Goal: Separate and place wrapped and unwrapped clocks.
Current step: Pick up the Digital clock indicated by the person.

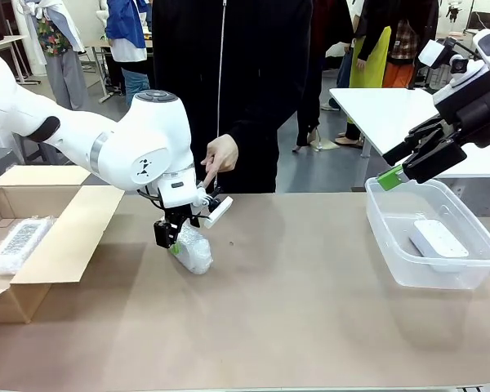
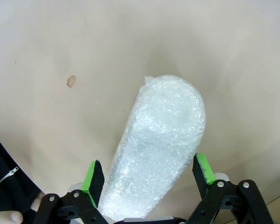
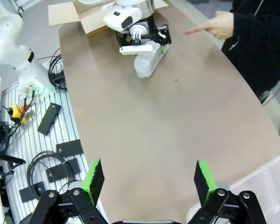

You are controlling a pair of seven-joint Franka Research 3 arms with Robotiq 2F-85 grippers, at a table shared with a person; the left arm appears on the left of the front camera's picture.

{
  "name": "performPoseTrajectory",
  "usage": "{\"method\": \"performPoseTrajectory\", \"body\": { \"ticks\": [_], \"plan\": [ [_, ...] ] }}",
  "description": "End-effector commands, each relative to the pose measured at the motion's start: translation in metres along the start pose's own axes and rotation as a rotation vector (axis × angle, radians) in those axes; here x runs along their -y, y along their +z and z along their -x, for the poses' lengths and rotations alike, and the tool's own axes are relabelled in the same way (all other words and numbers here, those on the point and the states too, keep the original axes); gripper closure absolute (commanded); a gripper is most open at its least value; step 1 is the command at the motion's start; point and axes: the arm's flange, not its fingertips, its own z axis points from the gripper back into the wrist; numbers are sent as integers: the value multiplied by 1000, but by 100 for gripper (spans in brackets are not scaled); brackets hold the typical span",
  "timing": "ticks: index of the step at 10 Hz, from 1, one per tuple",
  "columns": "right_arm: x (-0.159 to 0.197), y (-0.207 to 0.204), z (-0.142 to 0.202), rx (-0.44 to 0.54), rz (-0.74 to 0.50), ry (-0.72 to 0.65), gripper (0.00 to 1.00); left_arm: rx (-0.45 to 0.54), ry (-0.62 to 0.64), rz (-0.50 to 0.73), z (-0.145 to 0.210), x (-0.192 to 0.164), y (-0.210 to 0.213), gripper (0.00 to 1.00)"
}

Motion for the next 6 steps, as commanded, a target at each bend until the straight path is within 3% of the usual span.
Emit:
{"method": "performPoseTrajectory", "body": {
  "ticks": [1,3,4,5,6],
  "plan": [
    [2,-2,-1,22,-23,-2,0,-43,27,-9,0,-2,-7,2],
    [2,-2,-1,22,-23,-2,0,-50,42,11,2,-4,-10,2],
    [2,-2,-1,22,-23,-2,0,-72,48,17,4,-4,-10,21],
    [2,-2,-1,22,-23,-2,0,-95,54,16,5,-5,-10,21],
    [2,-2,-1,22,-23,-2,0,-86,58,22,5,-5,-11,41]
  ]
}}
